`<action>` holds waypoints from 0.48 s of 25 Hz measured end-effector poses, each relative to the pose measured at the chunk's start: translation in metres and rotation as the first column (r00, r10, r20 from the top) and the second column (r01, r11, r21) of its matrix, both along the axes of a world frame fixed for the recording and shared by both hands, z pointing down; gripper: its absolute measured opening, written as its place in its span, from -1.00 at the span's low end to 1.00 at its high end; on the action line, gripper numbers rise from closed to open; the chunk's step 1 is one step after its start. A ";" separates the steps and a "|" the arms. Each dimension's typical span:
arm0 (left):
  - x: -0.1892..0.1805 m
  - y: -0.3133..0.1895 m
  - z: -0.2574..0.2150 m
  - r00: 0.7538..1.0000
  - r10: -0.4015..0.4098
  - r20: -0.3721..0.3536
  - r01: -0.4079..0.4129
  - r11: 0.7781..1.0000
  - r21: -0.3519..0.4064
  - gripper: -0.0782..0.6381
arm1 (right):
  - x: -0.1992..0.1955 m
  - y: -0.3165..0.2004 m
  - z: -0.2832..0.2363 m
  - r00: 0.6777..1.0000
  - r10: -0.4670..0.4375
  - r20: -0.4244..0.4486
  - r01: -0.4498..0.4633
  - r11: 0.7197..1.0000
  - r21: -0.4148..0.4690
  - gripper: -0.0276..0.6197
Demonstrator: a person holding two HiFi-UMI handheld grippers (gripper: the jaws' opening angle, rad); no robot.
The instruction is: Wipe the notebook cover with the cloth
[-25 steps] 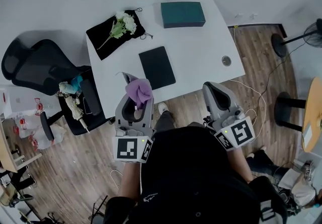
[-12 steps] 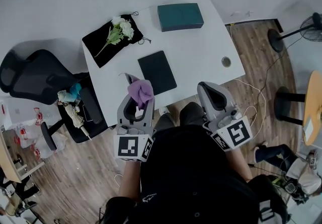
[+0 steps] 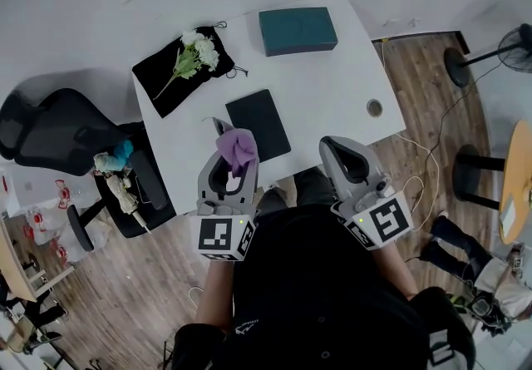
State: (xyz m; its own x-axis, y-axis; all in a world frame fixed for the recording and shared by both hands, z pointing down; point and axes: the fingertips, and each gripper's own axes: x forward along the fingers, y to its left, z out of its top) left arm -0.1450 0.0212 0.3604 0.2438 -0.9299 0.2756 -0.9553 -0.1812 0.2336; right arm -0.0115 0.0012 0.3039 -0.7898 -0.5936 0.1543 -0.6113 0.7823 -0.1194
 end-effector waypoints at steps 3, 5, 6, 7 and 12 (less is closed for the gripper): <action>0.000 -0.014 0.008 1.000 -0.008 0.001 0.008 1.000 -0.019 -0.28 | -0.003 -0.014 0.003 1.000 -0.020 -0.002 0.020 1.000 -0.006 -0.90; 0.002 -0.025 0.014 1.000 -0.008 0.003 0.009 0.999 -0.033 -0.28 | -0.005 -0.025 0.004 0.999 -0.034 -0.004 0.034 0.999 -0.009 -0.90; 0.003 -0.030 0.017 1.000 -0.007 0.005 0.007 0.999 -0.041 -0.28 | -0.006 -0.031 0.005 0.999 -0.040 -0.005 0.040 0.999 -0.012 -0.90; 0.004 -0.036 0.020 1.000 -0.006 0.007 0.006 0.999 -0.049 -0.28 | -0.006 -0.037 0.005 0.999 -0.046 -0.007 0.046 0.999 -0.016 -0.90; 0.010 -0.064 0.036 1.000 -0.004 0.002 0.004 0.996 -0.089 -0.28 | -0.006 -0.064 0.013 0.998 -0.064 -0.019 0.064 0.997 -0.042 -0.90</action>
